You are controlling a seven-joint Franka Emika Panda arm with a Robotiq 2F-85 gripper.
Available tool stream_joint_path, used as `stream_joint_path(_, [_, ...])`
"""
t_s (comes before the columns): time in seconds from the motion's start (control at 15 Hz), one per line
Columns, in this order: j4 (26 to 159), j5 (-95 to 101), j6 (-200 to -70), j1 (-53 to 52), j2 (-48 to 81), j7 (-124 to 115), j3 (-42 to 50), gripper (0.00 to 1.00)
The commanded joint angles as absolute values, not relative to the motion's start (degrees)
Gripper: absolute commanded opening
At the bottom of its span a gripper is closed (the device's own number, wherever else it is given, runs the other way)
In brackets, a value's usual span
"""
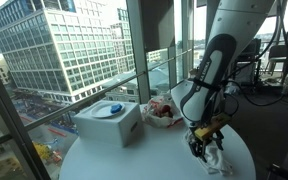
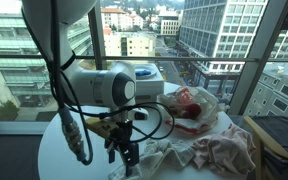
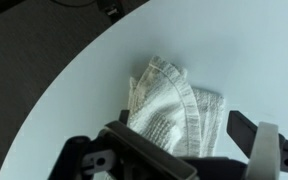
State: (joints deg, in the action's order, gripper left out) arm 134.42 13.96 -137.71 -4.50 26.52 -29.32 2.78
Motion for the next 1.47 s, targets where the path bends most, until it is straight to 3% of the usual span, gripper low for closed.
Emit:
stream_joint_path(0.0, [134.3, 11.6, -141.9, -5.0, 28.9, -26.7, 4.1, 1.00])
stream_joint_path(0.8, [124.8, 2.8, -139.0, -4.3, 39.3, -26.5, 6.3, 1.00])
stream_joint_path(0.87, [124.4, 2.2, -138.7, -4.2, 39.6, -26.1, 6.3, 0.75])
stream_joint_path(1.0, [123.8, 1.7, -137.6, -4.7, 39.7, -26.4, 6.7, 0.66])
stream_joint_path(1.4, [125.2, 2.2, -134.5, -5.4, 36.9, -26.7, 6.9, 0.21])
